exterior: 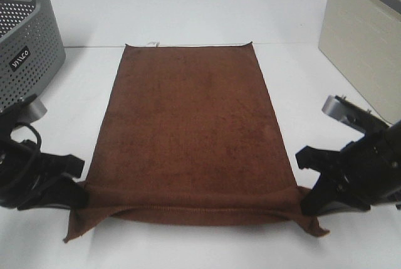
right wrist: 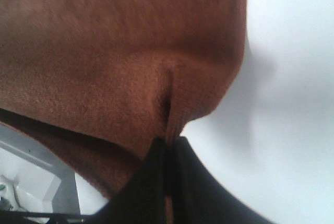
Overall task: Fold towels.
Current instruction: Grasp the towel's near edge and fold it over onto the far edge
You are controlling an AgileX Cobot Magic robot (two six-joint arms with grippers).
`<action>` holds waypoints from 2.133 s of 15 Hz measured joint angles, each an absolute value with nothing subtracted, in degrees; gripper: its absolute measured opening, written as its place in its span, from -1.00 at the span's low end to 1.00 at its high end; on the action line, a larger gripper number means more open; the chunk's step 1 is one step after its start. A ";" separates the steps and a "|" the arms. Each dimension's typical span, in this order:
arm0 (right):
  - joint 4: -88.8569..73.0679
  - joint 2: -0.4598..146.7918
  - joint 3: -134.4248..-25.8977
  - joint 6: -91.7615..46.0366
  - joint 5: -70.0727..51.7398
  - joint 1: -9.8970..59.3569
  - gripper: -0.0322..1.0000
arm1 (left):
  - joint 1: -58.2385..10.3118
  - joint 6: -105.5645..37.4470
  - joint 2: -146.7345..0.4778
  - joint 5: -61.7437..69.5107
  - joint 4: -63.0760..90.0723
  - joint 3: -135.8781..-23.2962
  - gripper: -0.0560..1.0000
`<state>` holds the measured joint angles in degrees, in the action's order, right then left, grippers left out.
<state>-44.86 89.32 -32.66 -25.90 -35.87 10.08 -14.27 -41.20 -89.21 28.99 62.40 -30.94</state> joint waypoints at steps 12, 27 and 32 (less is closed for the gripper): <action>-29.11 116.37 -89.84 -11.69 -46.24 10.08 -0.94 | -11.80 -42.34 -112.47 25.21 60.62 -74.03 -0.88; -27.22 151.38 -133.79 -13.12 -37.24 8.14 -0.05 | -11.12 -42.57 -146.68 9.22 57.93 -116.65 0.18; -25.21 150.17 -133.90 -13.58 -44.63 8.14 0.58 | -10.54 -42.63 -145.70 16.56 54.72 -116.65 0.75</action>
<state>-25.21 150.17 -133.90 -13.58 -44.63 8.14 -10.54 -42.63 -145.70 16.56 54.72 -116.65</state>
